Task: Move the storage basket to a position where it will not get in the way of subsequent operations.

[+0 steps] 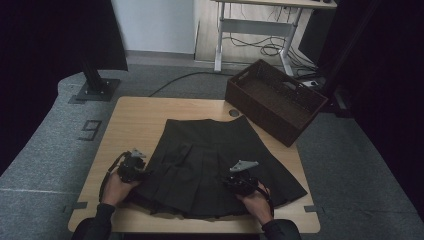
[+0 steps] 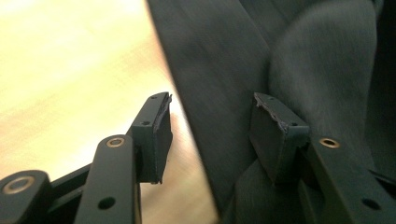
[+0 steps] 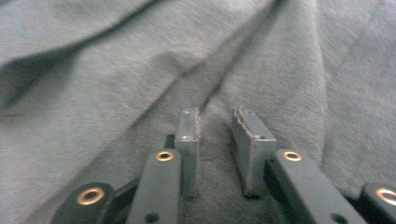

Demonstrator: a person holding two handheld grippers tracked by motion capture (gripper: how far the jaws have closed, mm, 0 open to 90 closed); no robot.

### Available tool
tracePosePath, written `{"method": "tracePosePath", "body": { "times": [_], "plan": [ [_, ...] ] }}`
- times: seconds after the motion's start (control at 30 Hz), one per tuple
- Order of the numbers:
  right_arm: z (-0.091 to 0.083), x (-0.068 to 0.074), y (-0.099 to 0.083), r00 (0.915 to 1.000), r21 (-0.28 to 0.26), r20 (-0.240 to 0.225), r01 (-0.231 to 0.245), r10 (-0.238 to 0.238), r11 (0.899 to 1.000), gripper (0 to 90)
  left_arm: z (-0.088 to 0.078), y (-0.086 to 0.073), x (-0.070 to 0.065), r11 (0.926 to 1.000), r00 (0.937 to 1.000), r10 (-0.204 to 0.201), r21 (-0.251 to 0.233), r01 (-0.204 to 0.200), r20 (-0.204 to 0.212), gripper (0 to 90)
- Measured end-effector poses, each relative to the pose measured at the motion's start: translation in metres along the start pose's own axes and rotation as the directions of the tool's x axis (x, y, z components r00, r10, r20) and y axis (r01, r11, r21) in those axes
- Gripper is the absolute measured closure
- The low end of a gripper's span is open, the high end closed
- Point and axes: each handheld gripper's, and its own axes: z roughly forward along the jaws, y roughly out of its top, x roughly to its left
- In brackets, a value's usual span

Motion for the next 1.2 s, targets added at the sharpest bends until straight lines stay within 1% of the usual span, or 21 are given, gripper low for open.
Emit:
{"method": "tracePosePath", "body": {
  "times": [0.1, 0.17, 0.2, 0.23, 0.3, 0.33, 0.37, 0.47, 0.57, 0.7, 0.73, 0.77, 0.83, 0.87, 0.9, 0.93, 1.0, 1.03, 1.1, 1.17, 1.2],
  "plan": [
    [0.007, -0.008, -0.001, 1.0, 0.001, 0.003, -0.004, 0.004, 1.0, 77.0, -0.003, -0.004, -0.016, 0.9997, 0.9995, 0.022, 0.009, -0.022, 0.024, 49.6],
    [0.011, -0.015, 0.001, 0.9998, -0.004, 0.011, -0.014, 0.014, 1.0, 78.0, -0.006, -0.005, -0.028, 0.9983, 0.9974, 0.053, 0.021, -0.054, 0.049, 48.6],
    [0.013, -0.019, 0.003, 0.9996, -0.007, 0.017, -0.023, 0.023, 1.0, 78.0, -0.008, -0.005, -0.031, 0.9979, 0.9965, 0.062, 0.015, -0.063, 0.057, 47.8],
    [0.014, -0.022, 0.005, 0.9993, -0.009, 0.026, -0.027, 0.027, 1.0, 77.8, -0.013, -0.004, -0.034, 0.9977, 0.9954, 0.067, -0.011, -0.067, 0.068, 47.4],
    [0.017, -0.029, 0.008, 0.9983, -0.013, 0.036, -0.045, 0.045, 0.999, 73.7, -0.025, -0.001, -0.033, 0.9967, 0.9935, 0.041, -0.075, -0.033, 0.106, 47.0],
    [0.018, -0.033, 0.01, 0.9978, -0.015, 0.03, -0.058, 0.059, 0.998, 71.4, -0.033, 0.001, -0.031, 0.993, 0.9926, 0.027, -0.117, -0.013, 0.118, 47.0],
    [0.018, -0.036, 0.012, 0.9979, -0.012, 0.025, -0.06, 0.06, 0.998, 69.2, -0.038, 0.003, -0.029, 0.9907, 0.9936, 0.024, -0.136, -0.008, 0.111, 47.1],
    [0.012, -0.037, 0.018, 0.9971, -0.026, 0.024, -0.071, 0.072, 0.997, 60.8, -0.045, 0.003, -0.023, 0.991, 0.997, 0.026, -0.133, -0.017, 0.073, 47.3],
    [0.001, -0.032, 0.019, 0.9973, -0.052, 0.01, -0.072, 0.072, 0.996, 60.2, -0.049, -0.004, -0.022, 0.9921, 0.9938, 0.019, -0.125, -0.005, 0.11, 47.6],
    [-0.007, -0.025, 0.009, 0.9978, -0.048, -0.01, -0.066, 0.066, 0.997, 58.9, -0.049, -0.023, -0.031, 0.9968, 0.98, 0.018, -0.081, -0.002, 0.198, 48.6],
    [-0.008, -0.024, 0.006, 0.9978, -0.051, -0.015, -0.066, 0.065, 0.997, 58.6, -0.047, -0.026, -0.034, 0.9975, 0.9772, 0.014, -0.071, 0.001, 0.212, 51.6],
    [-0.008, -0.023, 0.004, 0.9974, -0.052, -0.016, -0.071, 0.07, 0.996, 58.5, -0.044, -0.031, -0.04, 0.9989, 0.9747, 0.012, -0.048, -0.001, 0.223, 57.4],
    [-0.007, -0.023, -0.001, 0.9963, -0.056, -0.024, -0.084, 0.083, 0.995, 58.5, -0.039, -0.033, -0.051, 0.9996, 0.9756, 0.025, -0.014, -0.023, 0.218, 74.5],
    [-0.007, -0.024, -0.002, 0.996, -0.056, -0.023, -0.087, 0.086, 0.995, 58.5, -0.039, -0.032, -0.058, 0.9988, 0.9754, 0.048, -0.023, -0.044, 0.215, 78.5],
    [-0.007, -0.024, -0.003, 0.9953, -0.056, -0.026, -0.095, 0.094, 0.994, 58.5, -0.042, -0.029, -0.063, 0.9978, 0.9729, 0.059, -0.044, -0.05, 0.224, 81.3],
    [-0.006, -0.024, -0.003, 0.995, -0.055, -0.027, -0.098, 0.096, 0.994, 58.5, -0.045, -0.026, -0.066, 0.997, 0.9701, 0.063, -0.059, -0.05, 0.235, 82.5],
    [-0.006, -0.025, -0.003, 0.9954, -0.053, -0.027, -0.093, 0.092, 0.994, 58.5, -0.052, -0.019, -0.072, 0.9946, 0.9597, 0.07, -0.093, -0.046, 0.272, 82.7],
    [-0.006, -0.025, -0.003, 0.9955, -0.052, -0.027, -0.092, 0.091, 0.994, 58.5, -0.053, -0.016, -0.076, 0.9945, 0.9538, 0.074, -0.093, -0.049, 0.291, 81.6],
    [-0.005, -0.025, -0.003, 0.9954, -0.048, -0.029, -0.093, 0.092, 0.994, 58.5, -0.047, -0.015, -0.084, 0.9952, 0.9459, 0.087, -0.069, -0.069, 0.313, 78.2],
    [-0.003, -0.026, -0.005, 0.9947, -0.045, -0.035, -0.098, 0.096, 0.994, 58.2, -0.032, -0.019, -0.093, 0.9947, 0.9382, 0.101, -0.017, -0.101, 0.331, 73.8],
    [-0.002, -0.027, -0.006, 0.994, -0.042, -0.039, -0.104, 0.103, 0.994, 58.1, -0.029, -0.02, -0.096, 0.9942, 0.9345, 0.103, -0.008, -0.107, 0.341, 72.5]
  ]
}}
